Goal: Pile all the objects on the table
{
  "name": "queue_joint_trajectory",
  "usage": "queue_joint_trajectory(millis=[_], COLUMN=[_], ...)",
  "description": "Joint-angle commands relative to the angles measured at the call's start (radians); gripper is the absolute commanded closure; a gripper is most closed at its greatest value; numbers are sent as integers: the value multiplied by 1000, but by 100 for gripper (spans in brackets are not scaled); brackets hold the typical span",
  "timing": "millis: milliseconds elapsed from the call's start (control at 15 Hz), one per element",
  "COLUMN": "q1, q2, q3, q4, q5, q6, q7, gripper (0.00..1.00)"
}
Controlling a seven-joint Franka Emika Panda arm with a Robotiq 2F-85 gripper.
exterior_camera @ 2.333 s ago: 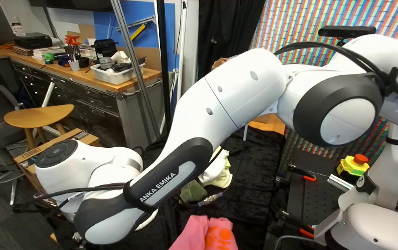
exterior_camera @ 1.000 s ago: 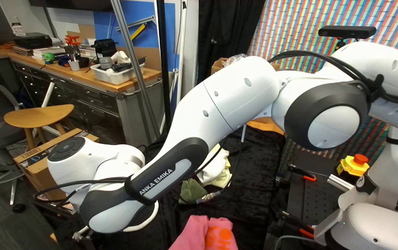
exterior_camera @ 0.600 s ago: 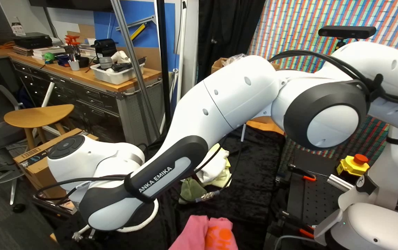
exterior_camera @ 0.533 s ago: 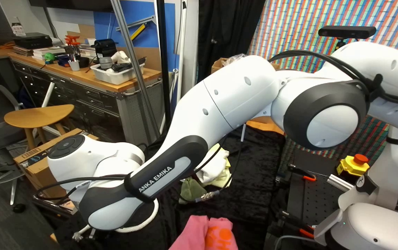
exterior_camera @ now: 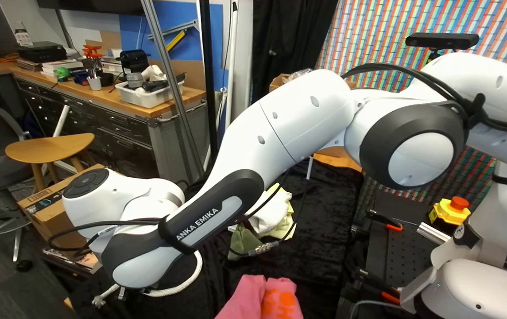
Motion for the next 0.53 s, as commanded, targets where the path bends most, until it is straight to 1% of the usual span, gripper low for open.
queue_joint_trajectory(millis=[0, 333, 467], q1=[-9, -6, -8], q2=[33, 20, 1], q3=[13, 0, -5], q4=[50, 36, 12], q5=[16, 8, 7], q6=[-32, -57, -65], q7=[-18, -1, 10], gripper=[97, 99, 99])
